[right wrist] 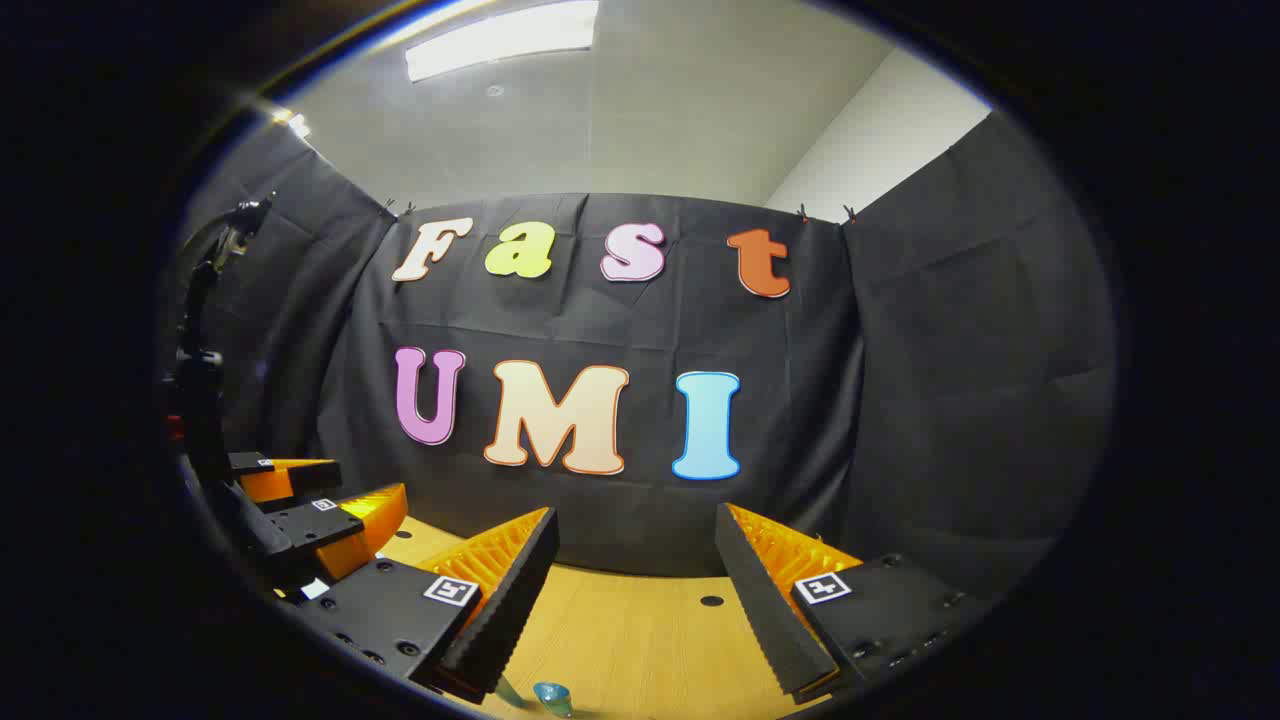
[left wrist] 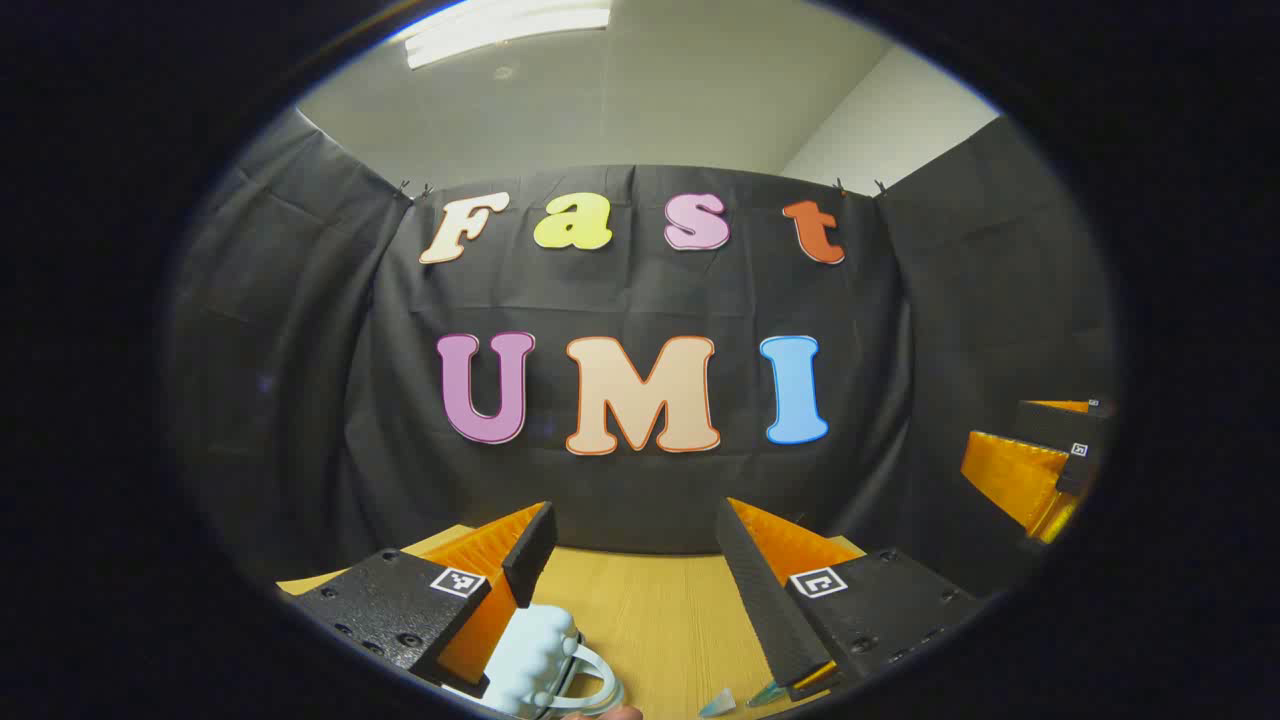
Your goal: First open the suitcase, pack the skin care products into it, and then close the suitcase.
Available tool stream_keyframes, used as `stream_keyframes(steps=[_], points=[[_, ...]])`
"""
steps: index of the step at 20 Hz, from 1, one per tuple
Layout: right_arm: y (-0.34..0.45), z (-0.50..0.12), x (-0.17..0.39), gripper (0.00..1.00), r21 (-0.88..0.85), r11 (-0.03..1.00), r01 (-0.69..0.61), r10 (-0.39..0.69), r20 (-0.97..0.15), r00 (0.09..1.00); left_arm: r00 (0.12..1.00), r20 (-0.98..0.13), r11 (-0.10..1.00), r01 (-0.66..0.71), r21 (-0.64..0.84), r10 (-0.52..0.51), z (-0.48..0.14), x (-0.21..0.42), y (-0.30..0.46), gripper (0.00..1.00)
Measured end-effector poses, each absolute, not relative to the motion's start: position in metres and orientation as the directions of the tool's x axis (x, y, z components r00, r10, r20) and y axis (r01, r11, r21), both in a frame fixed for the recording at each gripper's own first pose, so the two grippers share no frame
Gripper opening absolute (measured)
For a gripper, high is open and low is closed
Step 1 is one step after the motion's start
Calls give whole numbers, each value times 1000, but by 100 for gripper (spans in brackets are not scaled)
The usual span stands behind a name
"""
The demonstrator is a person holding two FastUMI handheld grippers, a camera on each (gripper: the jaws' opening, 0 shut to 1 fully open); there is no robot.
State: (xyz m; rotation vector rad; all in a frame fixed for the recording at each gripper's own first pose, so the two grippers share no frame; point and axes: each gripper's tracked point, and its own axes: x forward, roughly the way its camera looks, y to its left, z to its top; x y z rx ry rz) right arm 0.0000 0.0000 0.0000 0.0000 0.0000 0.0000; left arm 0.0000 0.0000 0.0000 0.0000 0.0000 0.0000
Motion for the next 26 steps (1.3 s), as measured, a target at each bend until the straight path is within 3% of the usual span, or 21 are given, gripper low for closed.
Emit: stream_keyframes(steps=[9,16,26], points=[[-19,-30,2,98,62,994,-86,88,-31,996,990,-116,995,-77,57,83,-50,-11,-6,94],[-24,-41,2,98,58,997,-41,44,-67,997,923,-385,999,-27,20,32,-146,1,1,96],[-31,-69,15,99,42,996,81,-73,-152,986,672,-740,999,26,-21,-33,-278,3,20,93]])
